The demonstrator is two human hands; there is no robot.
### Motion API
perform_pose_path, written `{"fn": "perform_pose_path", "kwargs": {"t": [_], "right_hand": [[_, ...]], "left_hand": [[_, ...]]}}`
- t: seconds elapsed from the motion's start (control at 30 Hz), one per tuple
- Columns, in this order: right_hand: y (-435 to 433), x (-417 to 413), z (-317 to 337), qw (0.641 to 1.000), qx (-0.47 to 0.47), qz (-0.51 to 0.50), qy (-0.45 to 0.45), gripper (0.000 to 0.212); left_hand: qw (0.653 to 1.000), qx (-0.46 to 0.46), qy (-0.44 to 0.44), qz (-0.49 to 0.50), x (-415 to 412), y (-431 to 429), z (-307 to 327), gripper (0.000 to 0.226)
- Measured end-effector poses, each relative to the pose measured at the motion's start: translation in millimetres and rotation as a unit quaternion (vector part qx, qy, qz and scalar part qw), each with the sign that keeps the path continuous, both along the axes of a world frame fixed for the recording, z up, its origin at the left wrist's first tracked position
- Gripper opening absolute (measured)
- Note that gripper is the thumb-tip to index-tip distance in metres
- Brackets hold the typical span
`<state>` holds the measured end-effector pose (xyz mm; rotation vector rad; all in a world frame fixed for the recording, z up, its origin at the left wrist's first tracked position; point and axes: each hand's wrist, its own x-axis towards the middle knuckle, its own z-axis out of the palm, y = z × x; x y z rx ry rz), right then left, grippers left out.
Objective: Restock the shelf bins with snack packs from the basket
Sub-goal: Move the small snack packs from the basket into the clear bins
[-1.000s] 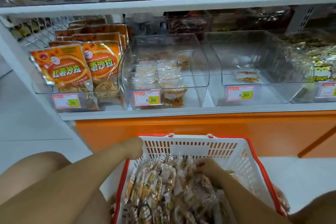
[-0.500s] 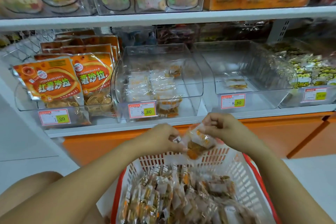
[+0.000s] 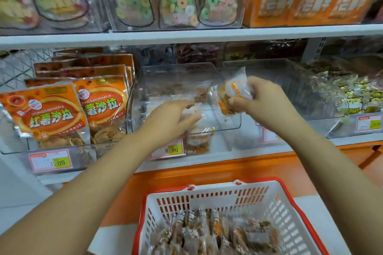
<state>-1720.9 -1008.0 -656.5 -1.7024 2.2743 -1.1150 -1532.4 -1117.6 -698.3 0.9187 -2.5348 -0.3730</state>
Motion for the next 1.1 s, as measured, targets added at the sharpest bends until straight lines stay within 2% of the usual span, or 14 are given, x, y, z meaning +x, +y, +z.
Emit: {"fn": "perform_pose_path", "kwargs": {"t": [0.07,0.13,0.2,0.33,0.4,0.47,0.53,0.67,0.8,0.9,1.0,1.1], "right_hand": [[-37.1,2.0,6.9,0.993,0.047,-0.057,0.091,0.026],[-75.8,8.7,8.0,0.983,0.096,-0.093,0.128,0.024],[-107.2,17.6,6.0,0.971,0.152,-0.119,0.145,0.026],[-150.1,21.4,-7.6,0.942,0.248,-0.088,0.207,0.017],[-169.1,17.1,-14.3,0.935,0.289,-0.08,0.188,0.027],[-180.7,17.2,-16.6,0.93,0.314,-0.065,0.176,0.022],[-190.2,19.0,-17.1,0.927,0.324,-0.05,0.182,0.014],[-209.0,12.2,-25.6,0.931,0.31,-0.024,0.192,0.017],[-223.3,-13.2,-36.6,0.913,0.31,0.034,0.263,0.03],[-223.5,-19.9,-30.5,0.899,0.336,0.079,0.27,0.035],[-227.5,-17.6,-32.1,0.878,0.37,0.089,0.289,0.027],[-232.8,-17.1,-44.0,0.895,0.323,0.05,0.303,0.018]], "left_hand": [[0.996,-0.028,-0.076,0.021,6.9,-13.2,-11.2,0.051],[0.994,-0.008,-0.101,0.033,12.5,-25.4,-17.0,0.049],[0.995,0.03,-0.083,0.046,16.5,-34.2,-18.0,0.045],[0.995,0.058,-0.06,0.052,15.9,-40.5,-20.2,0.038],[0.996,0.056,-0.055,0.05,15.5,-41.7,-22.2,0.036],[0.996,0.053,-0.052,0.048,15.9,-42.6,-23.2,0.034],[0.996,0.047,-0.053,0.046,15.9,-42.3,-23.7,0.033],[0.997,0.043,-0.055,0.042,16.3,-40.6,-22.1,0.034],[0.996,0.049,-0.059,0.039,16.7,-42.0,-23.3,0.037],[0.996,0.046,-0.064,0.041,16.2,-42.4,-23.6,0.038],[0.996,0.045,-0.066,0.04,15.8,-42.2,-23.7,0.038],[0.996,0.043,-0.063,0.04,15.9,-42.2,-24.3,0.038]]}}
